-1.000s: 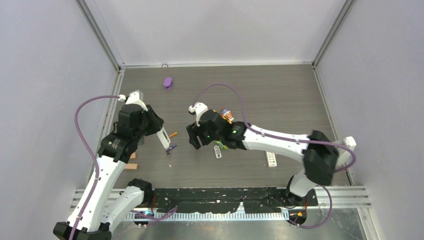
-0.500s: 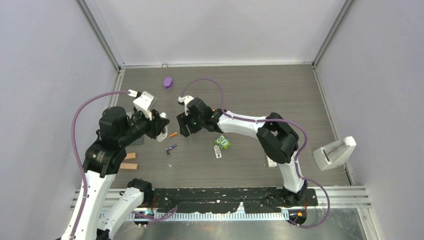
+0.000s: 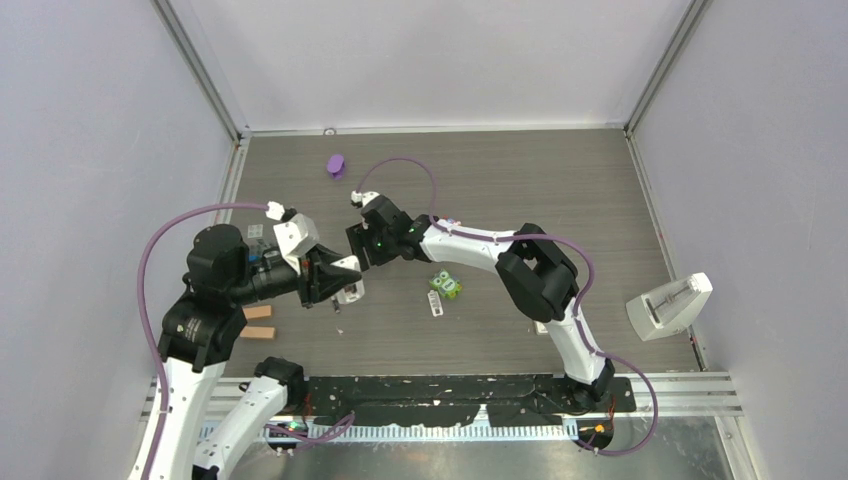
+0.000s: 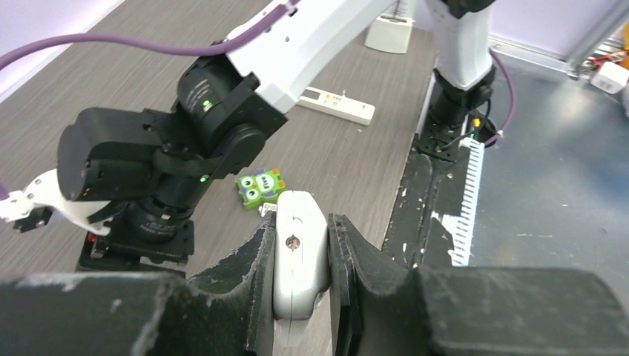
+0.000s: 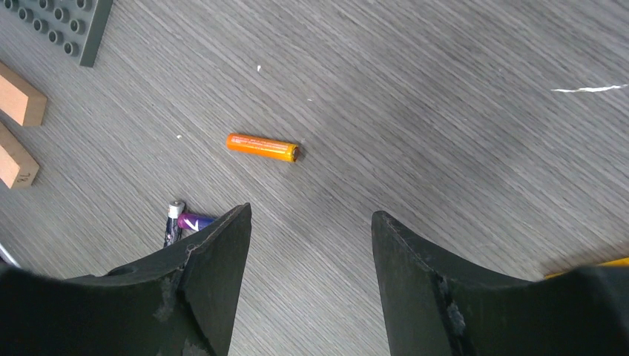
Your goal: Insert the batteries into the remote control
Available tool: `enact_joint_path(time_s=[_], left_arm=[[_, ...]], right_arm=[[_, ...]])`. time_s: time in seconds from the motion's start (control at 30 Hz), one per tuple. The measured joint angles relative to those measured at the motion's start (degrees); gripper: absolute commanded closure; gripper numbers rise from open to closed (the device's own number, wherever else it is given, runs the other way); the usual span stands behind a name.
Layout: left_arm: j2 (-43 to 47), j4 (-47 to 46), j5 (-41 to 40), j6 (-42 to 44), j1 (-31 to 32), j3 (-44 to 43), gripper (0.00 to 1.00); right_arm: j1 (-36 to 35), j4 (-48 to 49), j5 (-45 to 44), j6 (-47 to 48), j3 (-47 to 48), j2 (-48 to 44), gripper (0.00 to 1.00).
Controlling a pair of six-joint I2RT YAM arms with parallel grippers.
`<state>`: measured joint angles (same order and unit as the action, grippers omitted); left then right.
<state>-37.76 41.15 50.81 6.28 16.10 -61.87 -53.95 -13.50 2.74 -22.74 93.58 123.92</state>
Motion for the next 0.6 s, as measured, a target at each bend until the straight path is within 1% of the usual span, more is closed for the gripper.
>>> enact_joint_path(time_s=[0.1,0.2,0.3,0.37,0.43,0.6], left_arm=[[0.4,-0.2,2.3,0.4,0.0,0.0,1.00],[1.0,-0.7,1.8,-0.3,0.0,0.0,1.00],[1.7,-2.0,-2.4,-2.8,0.0,0.0,1.00],[2.4,-3.7,-6.9,-5.3,0.0,0.1,1.00],[3.1,-5.0,-10.6,-7.5,0.0,0.5,1.00],[4.5,-7.2,-17.9,-11.5,0.0,1.9,1.00]], right_arm=[[0.0,-0.7,-0.8,-1.1,0.0,0.0,0.36],[0.0,-1.4,-1.8,-2.3,0.1,0.1,0.36],[-0.2,-2.7,-4.6,-6.3,0.1,0.2,0.41],[-0.4,-3.0,-5.7,-11.0,0.1,0.3,0.45],[-0.5,-3.4,-6.4,-15.5,0.6,0.8,0.46],[-1.1,-8.2,-8.0,-26.9,7.9,6.3,0.47]])
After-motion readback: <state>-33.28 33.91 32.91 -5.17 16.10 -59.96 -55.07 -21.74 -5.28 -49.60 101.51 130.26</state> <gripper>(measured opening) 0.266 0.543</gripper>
